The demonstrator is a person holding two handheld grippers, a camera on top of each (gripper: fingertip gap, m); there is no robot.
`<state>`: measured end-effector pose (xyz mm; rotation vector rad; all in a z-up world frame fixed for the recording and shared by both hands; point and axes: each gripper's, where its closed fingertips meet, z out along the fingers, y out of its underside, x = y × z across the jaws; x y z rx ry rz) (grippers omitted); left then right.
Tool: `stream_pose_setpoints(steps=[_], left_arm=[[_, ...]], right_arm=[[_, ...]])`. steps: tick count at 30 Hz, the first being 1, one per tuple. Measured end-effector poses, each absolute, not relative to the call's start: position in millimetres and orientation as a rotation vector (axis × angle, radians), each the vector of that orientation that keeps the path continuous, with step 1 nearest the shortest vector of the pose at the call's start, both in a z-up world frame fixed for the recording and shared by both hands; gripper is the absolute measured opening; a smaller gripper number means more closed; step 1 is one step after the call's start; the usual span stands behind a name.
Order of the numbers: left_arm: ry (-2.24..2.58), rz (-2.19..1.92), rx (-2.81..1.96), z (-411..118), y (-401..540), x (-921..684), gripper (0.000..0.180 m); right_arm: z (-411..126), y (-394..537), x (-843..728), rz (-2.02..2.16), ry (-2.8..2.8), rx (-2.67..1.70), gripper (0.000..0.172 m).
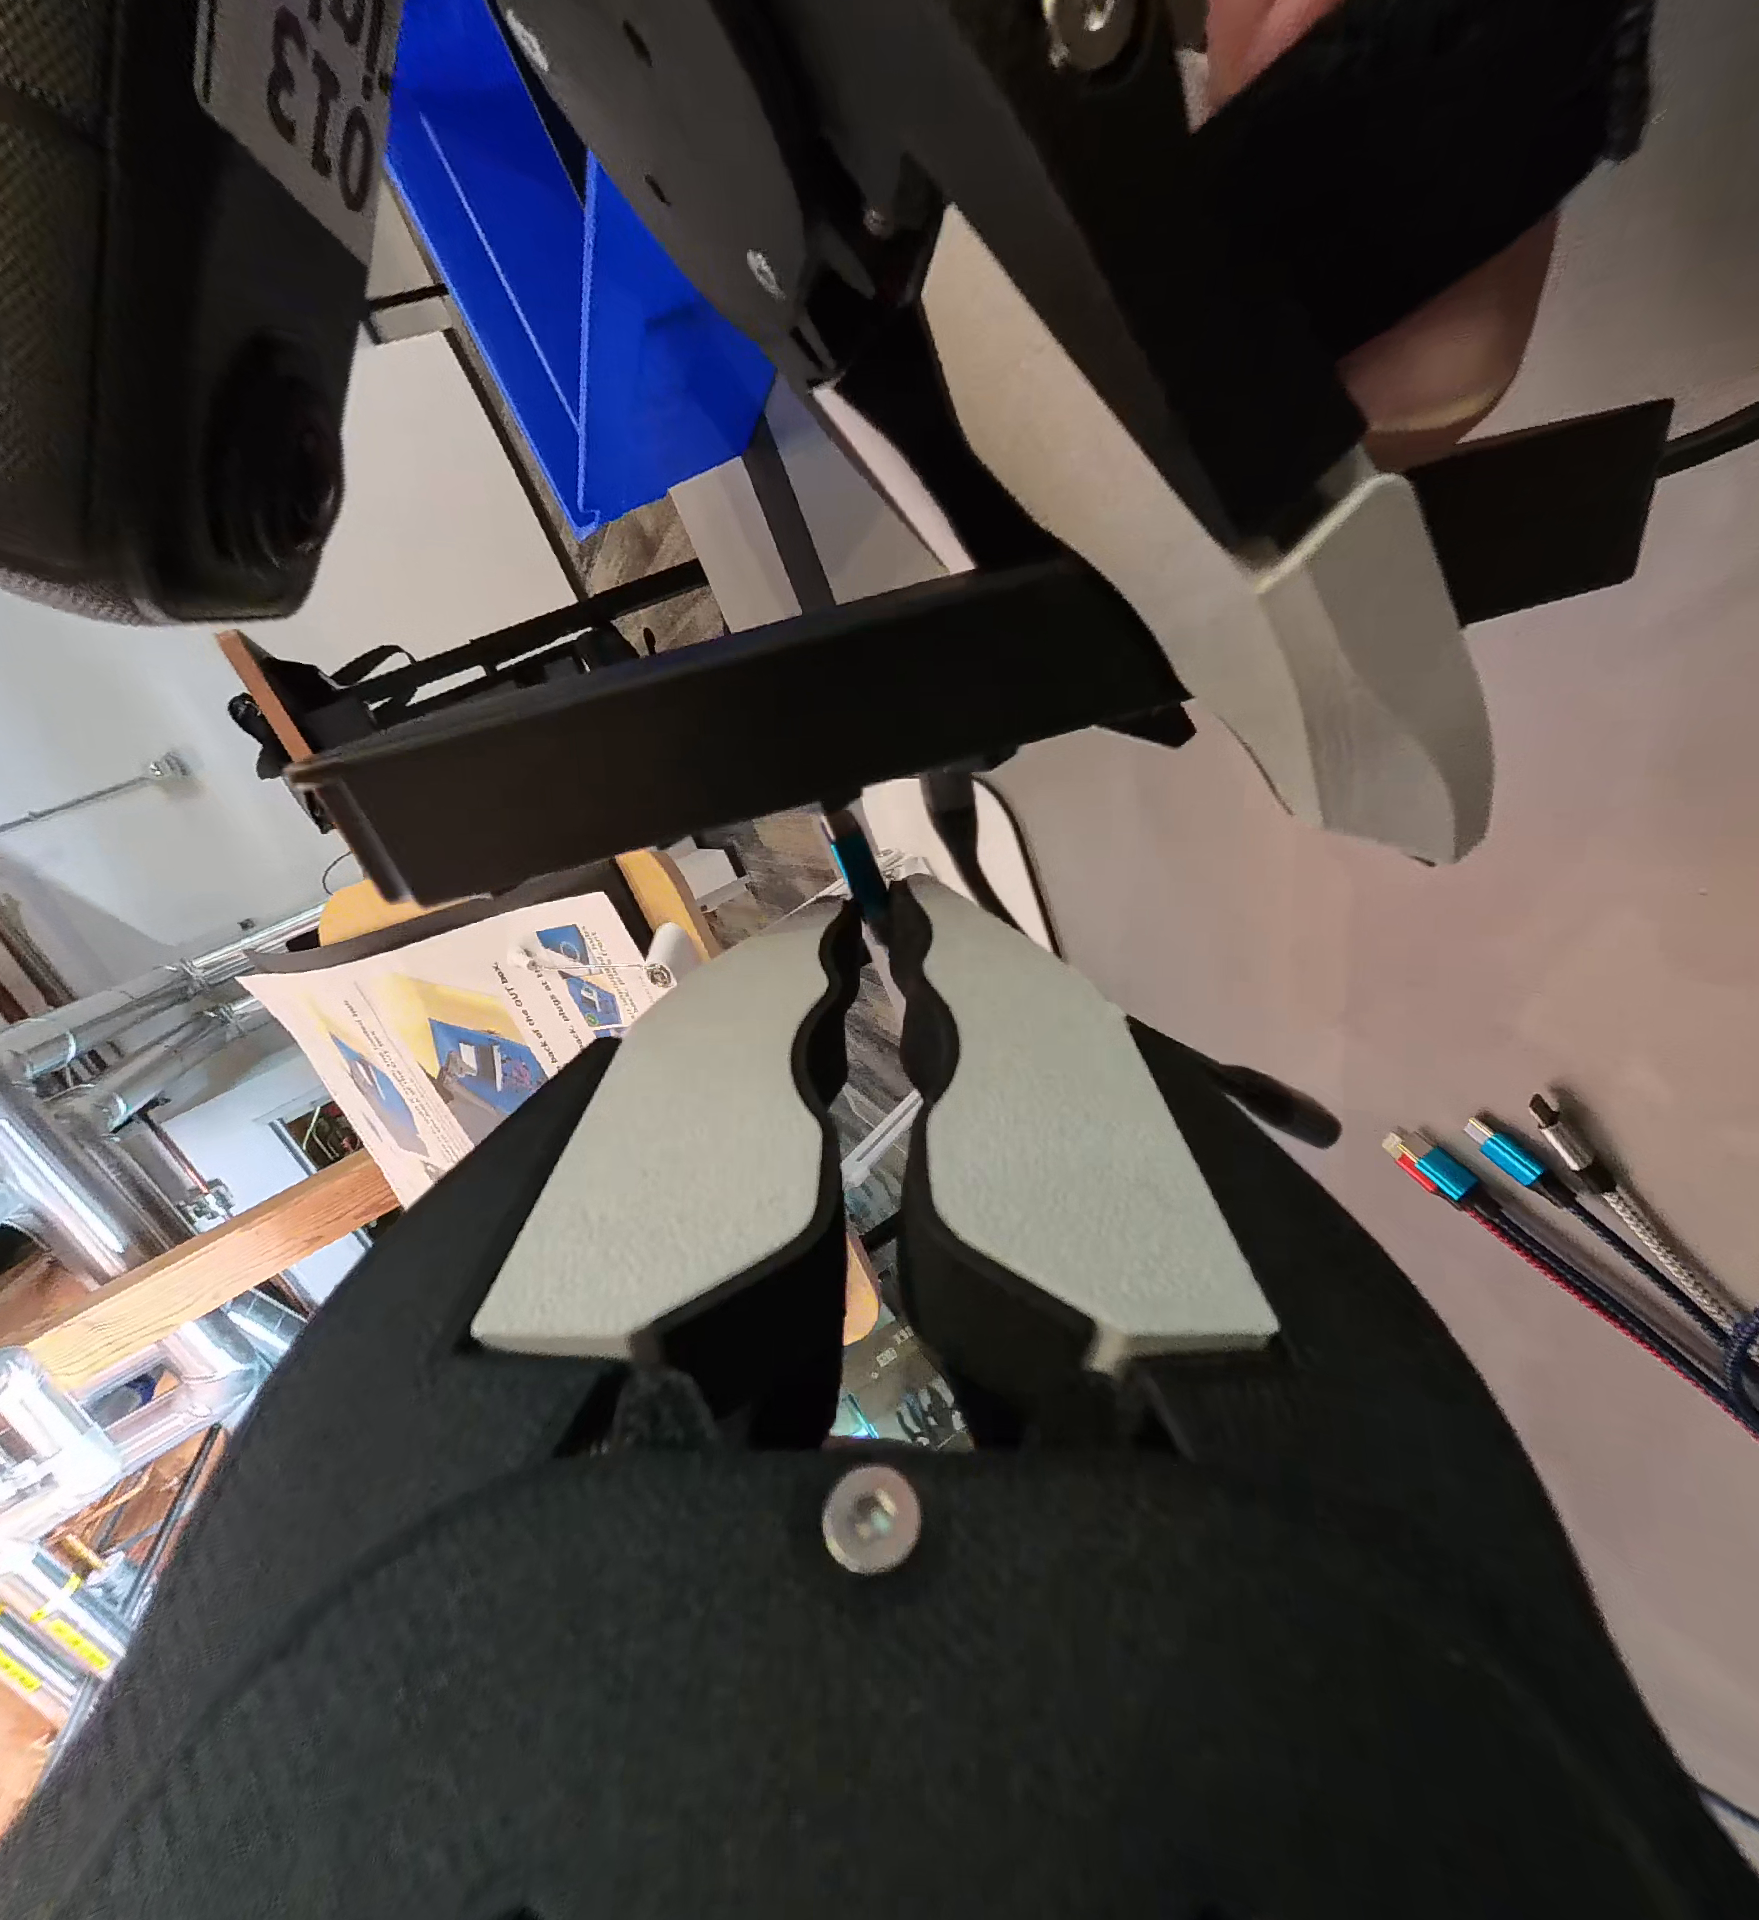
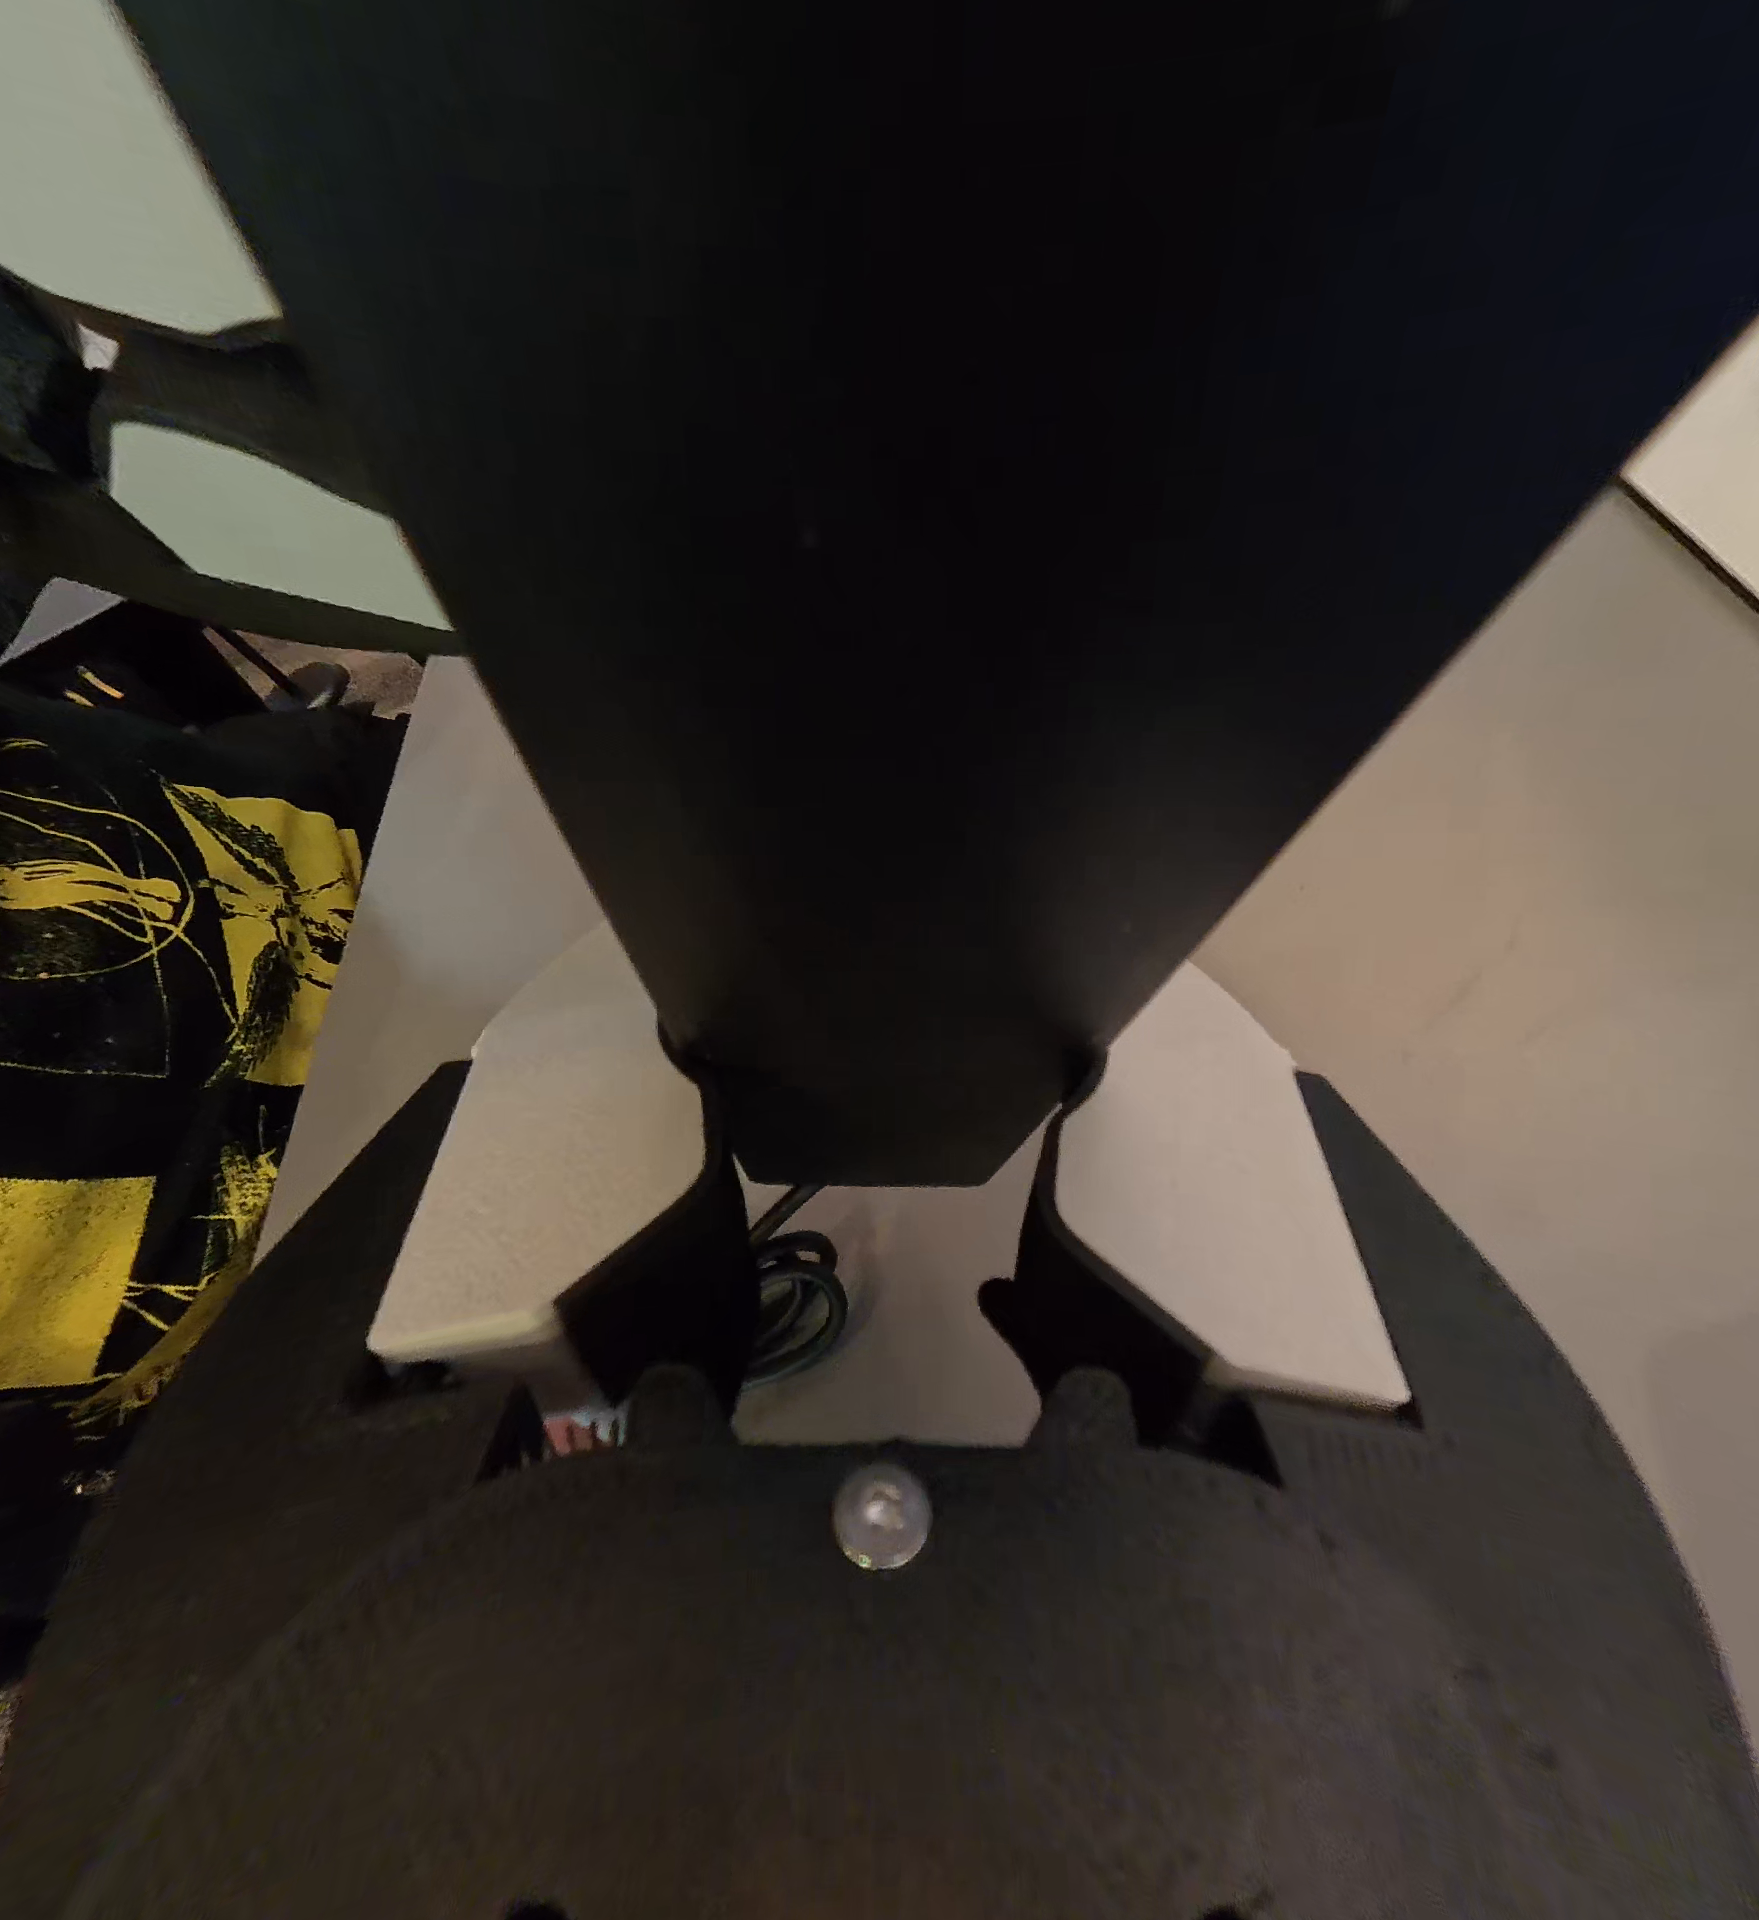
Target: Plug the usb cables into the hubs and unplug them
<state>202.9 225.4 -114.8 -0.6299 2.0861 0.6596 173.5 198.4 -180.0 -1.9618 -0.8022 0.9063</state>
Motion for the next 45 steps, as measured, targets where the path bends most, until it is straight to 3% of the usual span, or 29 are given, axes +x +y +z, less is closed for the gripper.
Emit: stream_pose_setpoints(steps=[14, 22, 45], left_arm=[[2.109, 0.678, -0.594, -118, 222, 202, 0.005], [2.094, 0.69, -0.549, -117, 219, 204, 0.005], [2.083, 0.604, -0.51, -127, 208, 196, 0.003]], right_arm=[[-156, 200, 173, 0.998, -0.718, -1.879, 0.071], [-160, 198, 177, 0.887, -0.76, -1.948, 0.064], [-160, 191, 168, 0.95, -0.802, -1.93, 0.063]])
